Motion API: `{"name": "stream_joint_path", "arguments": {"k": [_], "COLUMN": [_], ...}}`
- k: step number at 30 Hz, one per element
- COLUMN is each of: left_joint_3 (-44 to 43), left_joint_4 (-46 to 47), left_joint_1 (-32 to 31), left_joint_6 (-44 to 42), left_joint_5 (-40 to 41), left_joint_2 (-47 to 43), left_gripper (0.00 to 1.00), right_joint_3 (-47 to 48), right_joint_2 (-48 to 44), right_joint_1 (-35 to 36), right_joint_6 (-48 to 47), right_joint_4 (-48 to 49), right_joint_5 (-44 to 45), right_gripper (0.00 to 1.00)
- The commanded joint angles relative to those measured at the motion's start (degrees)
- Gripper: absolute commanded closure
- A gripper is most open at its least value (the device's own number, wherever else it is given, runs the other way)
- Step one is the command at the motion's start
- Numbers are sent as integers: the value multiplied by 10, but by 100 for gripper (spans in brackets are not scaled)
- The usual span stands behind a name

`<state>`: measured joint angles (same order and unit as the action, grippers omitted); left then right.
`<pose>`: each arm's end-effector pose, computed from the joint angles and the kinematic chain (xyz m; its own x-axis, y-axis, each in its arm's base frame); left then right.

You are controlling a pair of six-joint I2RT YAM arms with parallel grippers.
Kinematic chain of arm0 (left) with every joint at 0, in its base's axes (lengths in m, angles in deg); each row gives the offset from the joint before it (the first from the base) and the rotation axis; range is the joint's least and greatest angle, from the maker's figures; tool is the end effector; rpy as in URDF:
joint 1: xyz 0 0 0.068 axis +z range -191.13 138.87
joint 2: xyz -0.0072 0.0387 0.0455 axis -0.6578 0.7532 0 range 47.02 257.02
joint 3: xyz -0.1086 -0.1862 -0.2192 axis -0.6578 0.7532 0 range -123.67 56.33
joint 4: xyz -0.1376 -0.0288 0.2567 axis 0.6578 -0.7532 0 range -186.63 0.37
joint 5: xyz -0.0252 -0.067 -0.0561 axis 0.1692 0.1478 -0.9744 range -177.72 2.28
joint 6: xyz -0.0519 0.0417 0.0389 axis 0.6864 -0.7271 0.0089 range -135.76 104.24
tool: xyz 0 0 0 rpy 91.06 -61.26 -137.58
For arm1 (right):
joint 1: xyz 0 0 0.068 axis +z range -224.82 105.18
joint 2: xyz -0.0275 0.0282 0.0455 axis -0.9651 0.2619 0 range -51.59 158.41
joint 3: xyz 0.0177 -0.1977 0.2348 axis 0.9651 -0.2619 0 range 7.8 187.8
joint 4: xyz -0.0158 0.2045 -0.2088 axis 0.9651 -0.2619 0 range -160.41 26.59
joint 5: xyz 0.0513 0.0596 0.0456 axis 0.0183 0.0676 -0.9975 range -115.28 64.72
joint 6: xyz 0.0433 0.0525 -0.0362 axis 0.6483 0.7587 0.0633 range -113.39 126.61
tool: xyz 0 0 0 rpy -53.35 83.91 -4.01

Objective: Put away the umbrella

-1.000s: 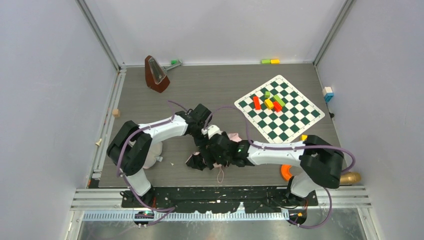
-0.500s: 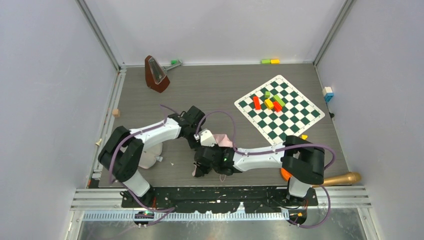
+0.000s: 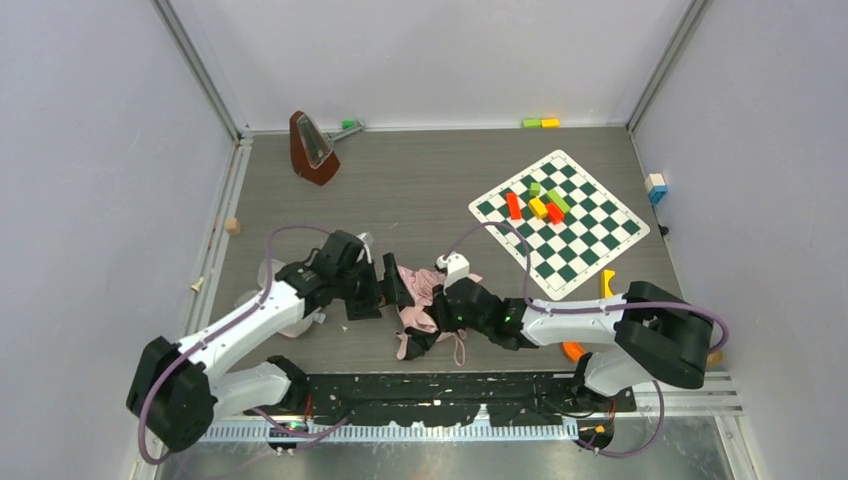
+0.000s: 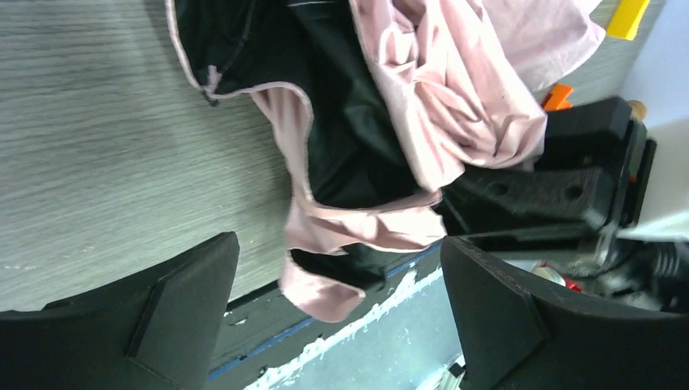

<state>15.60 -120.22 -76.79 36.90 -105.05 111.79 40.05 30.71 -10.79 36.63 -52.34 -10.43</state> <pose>0.1916 -0.1615 0.2146 -0.9557 -0.2485 -0.1580 -0.1043 0.7874 -0.6075 0.1515 0.2724 0.1494 -0.6297 -0.1883 -0.7537 -0.5391 0.8044 0.2494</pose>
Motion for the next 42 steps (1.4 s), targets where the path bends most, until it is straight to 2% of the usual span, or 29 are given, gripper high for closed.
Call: {"name": "stream_joint_path", "arguments": {"k": [1, 6, 10, 13, 16, 19, 29, 33, 36, 41, 42], "left_joint_3": [63, 173, 253, 287, 326, 326, 305, 301, 308, 299, 296], "left_joint_4": [103, 280, 447, 539, 692, 791, 844, 845, 852, 974, 1000], "left_joint_1": [31, 35, 36, 36, 35, 32, -24, -55, -56, -56, -56], "left_joint_6": [-48, -11, 66, 121, 195, 241, 272, 288, 301, 328, 333], "left_joint_5": [-68, -119, -116, -112, -109, -114, -80, -59, -41, -35, -33], "left_joint_2": [-58, -99, -113, -83, -37, 17, 154, 200, 237, 318, 332], "left_gripper": [1, 4, 1, 1, 1, 1, 1, 1, 1, 2, 5], "right_joint_3": [-71, -127, -135, -136, -143, -147, -138, -121, -113, -122, -128], "right_joint_2": [-29, -107, -129, -121, -104, -88, -62, -56, -59, -81, -87], "right_joint_1": [-44, -129, -170, -183, -186, -187, -188, -188, -188, -188, -187], "right_joint_6": [19, 34, 38, 39, 48, 58, 101, 97, 100, 123, 128], "right_joint_4": [16, 73, 82, 90, 125, 148, 209, 199, 201, 214, 217], "right_joint_5": [-161, -296, -359, -381, -405, -421, -456, -456, -469, -488, -494], "right_gripper": [95, 95, 95, 95, 95, 95, 95, 95, 95, 95, 95]}}
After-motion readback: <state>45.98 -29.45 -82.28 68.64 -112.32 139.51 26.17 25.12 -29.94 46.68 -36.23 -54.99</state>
